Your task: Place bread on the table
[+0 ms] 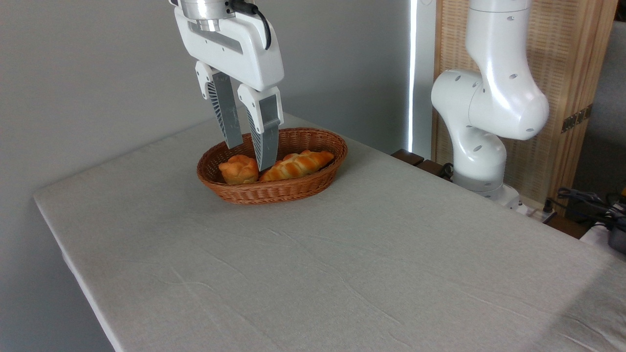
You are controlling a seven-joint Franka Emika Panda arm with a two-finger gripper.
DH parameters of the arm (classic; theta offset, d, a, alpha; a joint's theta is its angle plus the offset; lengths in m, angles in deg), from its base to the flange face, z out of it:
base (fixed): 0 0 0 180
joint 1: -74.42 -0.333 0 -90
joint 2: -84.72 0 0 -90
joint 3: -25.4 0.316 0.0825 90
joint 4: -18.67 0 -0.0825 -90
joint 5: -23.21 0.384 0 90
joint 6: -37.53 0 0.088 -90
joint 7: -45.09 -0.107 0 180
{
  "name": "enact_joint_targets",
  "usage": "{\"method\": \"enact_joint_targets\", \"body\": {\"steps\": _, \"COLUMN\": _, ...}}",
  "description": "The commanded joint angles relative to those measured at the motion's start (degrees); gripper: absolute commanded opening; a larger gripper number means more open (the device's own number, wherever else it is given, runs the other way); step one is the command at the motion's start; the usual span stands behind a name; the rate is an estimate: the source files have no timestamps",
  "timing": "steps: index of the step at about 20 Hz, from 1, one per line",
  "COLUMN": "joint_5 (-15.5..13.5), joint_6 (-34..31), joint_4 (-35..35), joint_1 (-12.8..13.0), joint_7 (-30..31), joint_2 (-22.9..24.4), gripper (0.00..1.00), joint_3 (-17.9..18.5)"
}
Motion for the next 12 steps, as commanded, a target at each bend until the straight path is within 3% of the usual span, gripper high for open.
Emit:
{"method": "enact_joint_targets", "body": {"steps": 1, "joint_5": 0.5, "joint_6": -2.5, "joint_4": 0.4, "joint_1": 0.4, "joint_7": 0.0, "joint_2": 0.2, "gripper": 1.00, "joint_3": 0.7}}
{"method": "enact_joint_targets", "body": {"steps": 12, "joint_5": 0.5, "joint_6": -2.7, "joint_4": -0.4, "joint_1": 0.4, "joint_7": 0.3, "joint_2": 0.3, "gripper": 1.00, "joint_3": -0.5}}
